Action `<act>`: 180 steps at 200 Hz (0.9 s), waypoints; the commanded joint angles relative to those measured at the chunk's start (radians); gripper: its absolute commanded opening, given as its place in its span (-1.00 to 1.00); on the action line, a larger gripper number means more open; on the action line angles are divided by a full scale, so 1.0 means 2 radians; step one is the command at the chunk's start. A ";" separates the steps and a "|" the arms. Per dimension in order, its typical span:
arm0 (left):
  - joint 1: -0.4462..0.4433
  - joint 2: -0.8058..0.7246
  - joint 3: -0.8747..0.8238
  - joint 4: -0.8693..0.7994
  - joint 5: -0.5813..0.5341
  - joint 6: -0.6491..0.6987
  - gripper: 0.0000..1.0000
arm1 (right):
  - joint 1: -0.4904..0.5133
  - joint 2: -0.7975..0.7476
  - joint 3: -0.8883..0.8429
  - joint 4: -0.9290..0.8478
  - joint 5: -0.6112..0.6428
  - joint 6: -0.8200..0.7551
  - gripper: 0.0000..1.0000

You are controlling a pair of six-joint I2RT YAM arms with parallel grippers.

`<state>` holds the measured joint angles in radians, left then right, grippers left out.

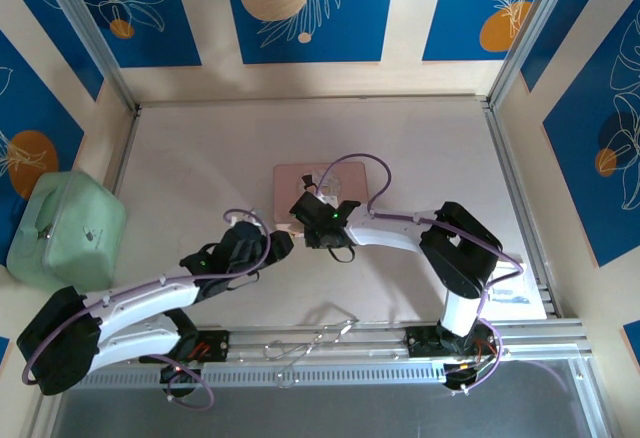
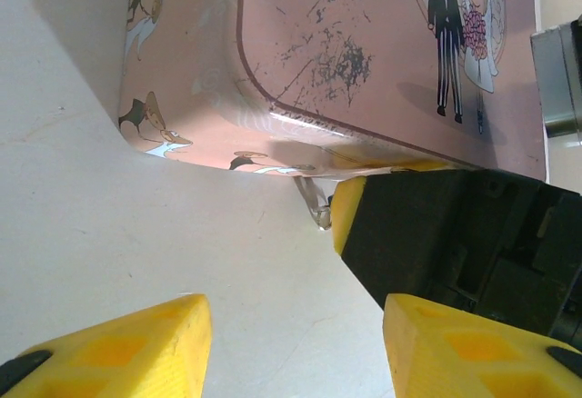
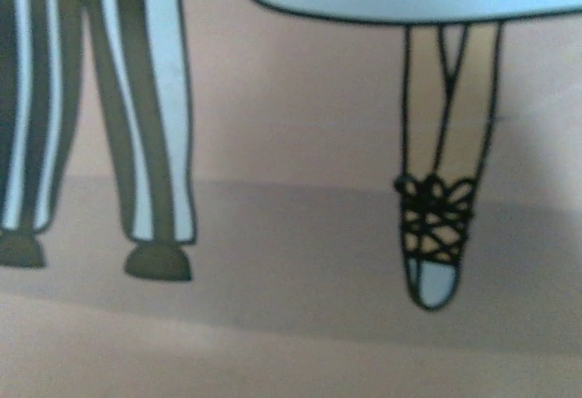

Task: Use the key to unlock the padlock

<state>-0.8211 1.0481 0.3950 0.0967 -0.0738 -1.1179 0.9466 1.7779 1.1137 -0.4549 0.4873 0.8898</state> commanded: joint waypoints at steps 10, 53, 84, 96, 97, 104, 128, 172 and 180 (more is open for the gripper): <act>-0.002 -0.007 -0.007 0.015 -0.010 -0.004 0.07 | 0.001 0.008 0.021 -0.025 0.009 0.004 -0.33; -0.002 0.002 -0.007 0.021 -0.002 -0.003 0.14 | 0.002 0.014 0.037 -0.046 0.000 -0.001 -0.67; -0.002 0.012 -0.005 0.036 0.002 -0.002 0.23 | 0.004 0.021 0.053 -0.067 -0.015 0.001 -0.88; -0.002 0.016 -0.005 0.045 0.005 -0.002 0.26 | 0.004 0.021 0.056 -0.073 -0.020 0.004 -0.92; -0.002 0.017 -0.005 0.045 0.005 -0.002 0.25 | 0.004 0.021 0.056 -0.074 -0.020 0.004 -0.92; -0.003 0.020 -0.006 0.050 0.006 -0.003 0.26 | 0.005 0.021 0.057 -0.079 -0.021 0.006 -0.94; -0.006 0.030 -0.009 0.072 0.010 -0.006 0.27 | 0.001 0.016 0.060 -0.091 -0.032 0.010 -0.97; -0.024 0.058 -0.032 0.176 0.018 0.005 0.39 | -0.014 0.028 0.100 -0.139 -0.099 0.006 -1.00; -0.027 0.062 -0.034 0.184 0.014 0.009 0.39 | -0.015 0.030 0.107 -0.147 -0.107 0.005 -1.00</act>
<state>-0.8513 1.1454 0.3534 0.3233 -0.0597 -1.1255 0.9264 1.8221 1.2598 -0.6739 0.3763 0.8906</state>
